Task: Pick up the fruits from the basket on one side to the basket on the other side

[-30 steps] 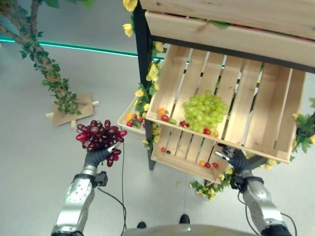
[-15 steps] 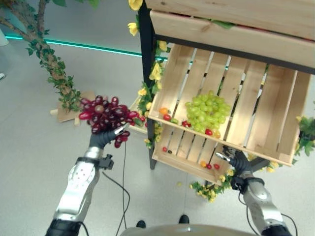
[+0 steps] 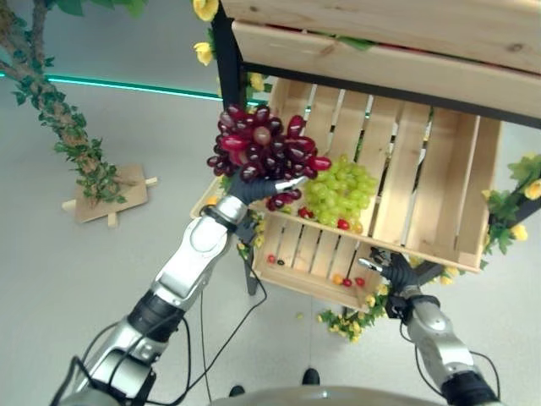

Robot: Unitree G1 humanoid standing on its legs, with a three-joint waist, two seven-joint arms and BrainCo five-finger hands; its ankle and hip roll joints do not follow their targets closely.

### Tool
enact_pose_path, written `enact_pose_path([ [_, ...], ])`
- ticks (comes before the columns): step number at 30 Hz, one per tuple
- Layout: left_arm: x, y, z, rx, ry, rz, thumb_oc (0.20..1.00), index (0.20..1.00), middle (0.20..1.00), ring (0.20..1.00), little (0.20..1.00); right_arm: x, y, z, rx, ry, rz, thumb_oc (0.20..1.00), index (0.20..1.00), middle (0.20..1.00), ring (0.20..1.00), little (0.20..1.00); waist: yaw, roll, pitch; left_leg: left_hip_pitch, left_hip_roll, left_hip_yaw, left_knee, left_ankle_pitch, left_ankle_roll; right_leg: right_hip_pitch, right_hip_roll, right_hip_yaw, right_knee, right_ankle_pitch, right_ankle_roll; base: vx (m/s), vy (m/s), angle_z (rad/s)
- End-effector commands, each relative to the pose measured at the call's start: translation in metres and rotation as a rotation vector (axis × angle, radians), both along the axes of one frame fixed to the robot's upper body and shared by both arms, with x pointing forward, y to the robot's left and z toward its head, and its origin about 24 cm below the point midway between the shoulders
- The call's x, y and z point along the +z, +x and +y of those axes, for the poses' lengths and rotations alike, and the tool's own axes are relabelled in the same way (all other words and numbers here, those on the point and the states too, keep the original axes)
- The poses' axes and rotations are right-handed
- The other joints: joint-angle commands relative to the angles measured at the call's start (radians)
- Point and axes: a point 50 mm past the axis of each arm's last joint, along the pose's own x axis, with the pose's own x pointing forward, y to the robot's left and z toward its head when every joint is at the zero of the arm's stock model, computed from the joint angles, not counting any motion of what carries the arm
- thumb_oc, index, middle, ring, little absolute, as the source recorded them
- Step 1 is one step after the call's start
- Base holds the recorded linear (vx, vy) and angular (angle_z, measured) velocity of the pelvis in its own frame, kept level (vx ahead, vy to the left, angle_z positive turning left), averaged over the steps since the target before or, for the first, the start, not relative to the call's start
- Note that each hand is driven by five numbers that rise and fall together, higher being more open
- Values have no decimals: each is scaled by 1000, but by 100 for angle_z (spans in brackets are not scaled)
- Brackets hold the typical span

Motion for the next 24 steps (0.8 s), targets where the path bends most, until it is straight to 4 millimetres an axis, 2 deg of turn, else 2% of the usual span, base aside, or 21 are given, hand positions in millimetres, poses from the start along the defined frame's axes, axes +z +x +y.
enact_pose_path([
  [1, 16, 12, -17, -50, -11, -46, 200, 200, 200, 200, 200, 45, 35, -16, -28, -82, -189, 1000, 1000, 1000, 1000, 1000, -4, -7, -47, -35, 39, -9, 20, -16, -42, 81, -30, -1, 7, -121, 88, 42, 0, -6],
  [6, 14, 17, -31, -83, 3, -13, 200, 200, 200, 200, 200, 41, 36, -14, -30, -86, -169, 1000, 1000, 1000, 1000, 1000, -15, -5, -52, -30, 38, -3, 12, -15, -39, 78, -31, 8, 7, -120, 90, 11, 7, -3],
  [9, 14, 20, -32, -80, 0, -3, 200, 200, 200, 200, 200, 39, 35, -13, -26, -87, -160, 1000, 1000, 1000, 1000, 1000, -19, -4, -54, -27, 39, -1, 9, -14, -39, 79, -31, 10, 7, -120, 91, 4, 1, -1],
  [15, 9, 49, -22, 79, 40, 35, 200, 200, 200, 200, 200, 32, 33, -8, 1, -88, -124, 1000, 1000, 1000, 1000, 1000, -39, 3, -61, -5, 48, 23, -4, -21, -43, 83, -24, 27, 7, -127, 93, 33, -1, -8],
  [20, 17, 72, -18, 198, 147, -7, 200, 200, 200, 200, 200, 28, 35, -3, 20, -90, -106, 1000, 1000, 1000, 1000, 1000, -59, 8, -66, 6, 53, 43, -13, -19, -46, 79, -20, 44, 7, -125, 96, 16, 5, -13],
  [24, 21, 82, -16, 260, 182, -24, 200, 200, 200, 200, 200, 27, 36, 2, 41, -84, -106, 1000, 1000, 1000, 1000, 1000, -73, 10, -71, 11, 55, 54, -16, -21, -47, 78, -20, 52, 7, -123, 98, 15, 4, -7],
])
